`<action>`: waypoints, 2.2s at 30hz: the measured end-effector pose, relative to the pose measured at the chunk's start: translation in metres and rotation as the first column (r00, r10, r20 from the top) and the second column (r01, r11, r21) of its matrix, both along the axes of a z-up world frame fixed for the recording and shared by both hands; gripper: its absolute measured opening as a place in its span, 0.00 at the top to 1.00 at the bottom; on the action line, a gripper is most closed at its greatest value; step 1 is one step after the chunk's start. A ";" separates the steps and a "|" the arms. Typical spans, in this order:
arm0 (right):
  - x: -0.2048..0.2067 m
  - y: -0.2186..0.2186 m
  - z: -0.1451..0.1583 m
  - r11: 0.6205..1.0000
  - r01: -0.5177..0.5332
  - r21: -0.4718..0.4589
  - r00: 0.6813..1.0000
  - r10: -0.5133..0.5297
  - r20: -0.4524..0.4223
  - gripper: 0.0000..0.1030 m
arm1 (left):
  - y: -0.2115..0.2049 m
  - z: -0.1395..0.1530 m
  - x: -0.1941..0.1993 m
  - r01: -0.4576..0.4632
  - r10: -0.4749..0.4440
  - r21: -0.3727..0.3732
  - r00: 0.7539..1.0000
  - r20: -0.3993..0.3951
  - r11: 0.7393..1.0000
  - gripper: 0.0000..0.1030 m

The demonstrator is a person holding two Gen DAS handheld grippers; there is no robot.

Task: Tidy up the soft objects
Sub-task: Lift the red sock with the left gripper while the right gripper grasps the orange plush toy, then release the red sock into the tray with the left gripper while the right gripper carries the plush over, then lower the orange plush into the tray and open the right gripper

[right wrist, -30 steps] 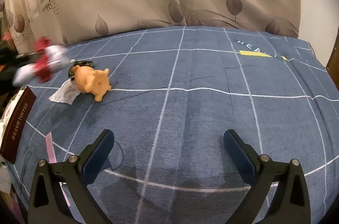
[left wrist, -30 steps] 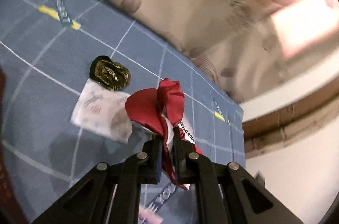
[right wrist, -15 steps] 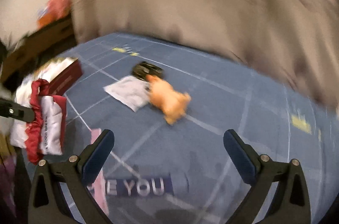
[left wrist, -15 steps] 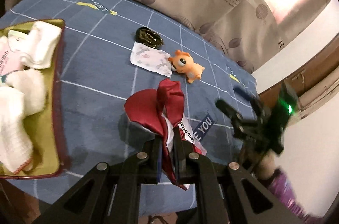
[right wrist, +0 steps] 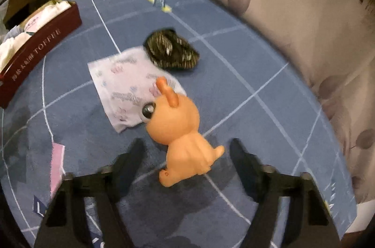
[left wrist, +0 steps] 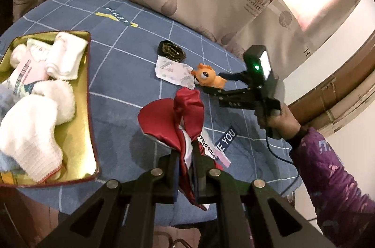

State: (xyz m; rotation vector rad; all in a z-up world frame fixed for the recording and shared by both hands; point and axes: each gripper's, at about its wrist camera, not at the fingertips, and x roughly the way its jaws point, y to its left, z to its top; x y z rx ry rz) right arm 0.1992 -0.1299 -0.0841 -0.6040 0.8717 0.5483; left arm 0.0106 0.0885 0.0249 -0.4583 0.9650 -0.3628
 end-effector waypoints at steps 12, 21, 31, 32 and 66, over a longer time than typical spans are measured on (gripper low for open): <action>-0.116 -0.060 0.011 0.870 0.223 0.439 0.973 -0.223 -0.053 0.57 | 0.065 0.012 -0.050 -0.156 0.157 -0.026 0.987 0.023 0.987 0.92; -0.198 -0.058 0.021 0.742 0.255 0.620 0.966 -0.230 -0.122 0.57 | 0.128 0.024 -0.060 -0.244 0.242 0.062 0.970 0.032 0.968 0.91; -0.218 -0.037 0.042 0.741 0.216 0.636 0.975 -0.197 -0.101 0.57 | 0.118 -0.004 -0.007 -0.168 0.162 0.187 0.986 0.048 0.968 0.90; -0.218 -0.036 0.043 0.739 0.216 0.638 0.975 -0.197 -0.102 0.57 | 0.116 -0.008 -0.004 -0.165 0.159 0.201 0.986 0.047 0.965 0.89; -0.085 0.233 0.052 0.825 0.018 0.564 0.970 0.122 -0.211 0.56 | 0.150 0.001 -0.073 -0.450 0.403 0.317 0.892 0.205 0.835 0.37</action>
